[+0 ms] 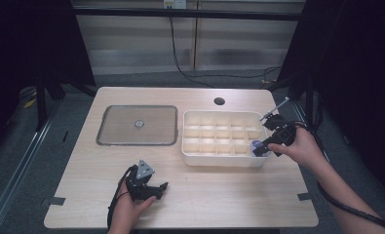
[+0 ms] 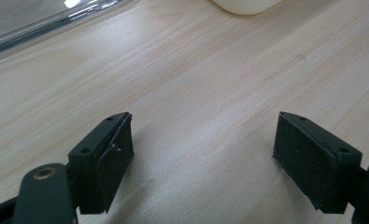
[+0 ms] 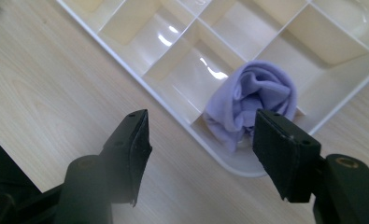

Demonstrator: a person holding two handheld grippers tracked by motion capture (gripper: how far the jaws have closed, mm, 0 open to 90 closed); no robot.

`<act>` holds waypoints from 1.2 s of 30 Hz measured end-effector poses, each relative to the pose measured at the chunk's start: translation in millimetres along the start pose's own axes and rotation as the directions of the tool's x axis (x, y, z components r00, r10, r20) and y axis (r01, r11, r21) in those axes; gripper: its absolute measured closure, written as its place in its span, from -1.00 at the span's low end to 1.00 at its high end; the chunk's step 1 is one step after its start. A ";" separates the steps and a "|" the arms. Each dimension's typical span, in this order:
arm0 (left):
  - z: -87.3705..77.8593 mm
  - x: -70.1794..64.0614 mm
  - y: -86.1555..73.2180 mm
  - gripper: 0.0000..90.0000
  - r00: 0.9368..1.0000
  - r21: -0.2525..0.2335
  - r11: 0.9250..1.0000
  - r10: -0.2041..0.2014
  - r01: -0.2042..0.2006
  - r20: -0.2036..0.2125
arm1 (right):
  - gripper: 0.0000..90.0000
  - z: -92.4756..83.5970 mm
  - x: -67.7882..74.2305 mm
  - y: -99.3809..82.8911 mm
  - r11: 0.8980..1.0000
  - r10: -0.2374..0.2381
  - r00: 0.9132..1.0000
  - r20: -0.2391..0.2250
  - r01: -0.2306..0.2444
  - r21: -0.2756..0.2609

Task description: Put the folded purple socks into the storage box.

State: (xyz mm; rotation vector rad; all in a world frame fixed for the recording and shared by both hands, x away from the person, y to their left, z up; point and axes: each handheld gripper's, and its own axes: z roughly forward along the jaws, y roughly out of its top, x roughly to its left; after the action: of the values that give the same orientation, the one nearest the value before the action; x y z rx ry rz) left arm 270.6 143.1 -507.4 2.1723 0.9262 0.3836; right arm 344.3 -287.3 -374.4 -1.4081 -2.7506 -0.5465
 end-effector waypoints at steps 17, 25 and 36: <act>-0.1 0.0 -0.1 -0.56 1.000 0.000 1.000 0.001 -0.001 0.000 | -0.21 20.2 23.6 -28.2 0.999 -0.051 0.998 -0.034 0.050 -0.010; -0.1 -0.1 -0.1 -0.56 1.000 0.000 1.000 0.000 0.000 0.000 | -0.21 29.4 32.6 -40.0 0.997 -0.069 0.996 -0.051 0.068 -0.024; -0.1 -0.1 -0.1 -0.56 1.000 0.000 1.000 0.000 0.000 0.000 | -0.22 56.2 44.0 -52.9 0.997 -0.064 0.994 -0.090 0.059 -0.049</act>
State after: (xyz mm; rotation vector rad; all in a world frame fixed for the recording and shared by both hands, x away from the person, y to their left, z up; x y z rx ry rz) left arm 270.5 143.1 -507.4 2.1723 0.9257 0.3832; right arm 285.0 -263.8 -436.2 -1.2764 -2.7344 -0.6635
